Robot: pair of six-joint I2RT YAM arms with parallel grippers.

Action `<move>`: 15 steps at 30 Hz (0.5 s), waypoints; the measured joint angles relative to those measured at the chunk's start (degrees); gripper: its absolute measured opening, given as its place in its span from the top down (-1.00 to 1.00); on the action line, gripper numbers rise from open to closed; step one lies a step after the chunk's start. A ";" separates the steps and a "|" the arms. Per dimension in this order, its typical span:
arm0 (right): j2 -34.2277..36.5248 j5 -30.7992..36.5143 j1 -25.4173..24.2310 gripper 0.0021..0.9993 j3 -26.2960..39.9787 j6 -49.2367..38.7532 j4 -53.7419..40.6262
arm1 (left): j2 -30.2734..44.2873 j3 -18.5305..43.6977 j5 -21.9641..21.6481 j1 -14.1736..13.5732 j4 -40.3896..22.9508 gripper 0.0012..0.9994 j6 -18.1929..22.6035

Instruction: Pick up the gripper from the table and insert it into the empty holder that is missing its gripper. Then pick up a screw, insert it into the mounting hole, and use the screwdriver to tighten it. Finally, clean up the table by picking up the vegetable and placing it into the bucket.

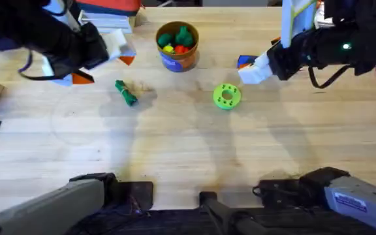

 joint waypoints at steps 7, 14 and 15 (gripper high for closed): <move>0.00 0.00 0.00 -0.99 0.00 0.00 0.00 | 10.08 0.02 1.29 0.00 1.49 -0.97 -7.16; 0.00 0.00 0.00 -0.99 0.00 0.00 -0.02 | 20.56 0.02 -2.59 0.00 3.19 -0.97 -14.67; 0.00 0.00 0.00 -0.99 0.00 0.00 -0.01 | 21.42 0.02 -3.30 0.00 3.75 -0.97 -15.64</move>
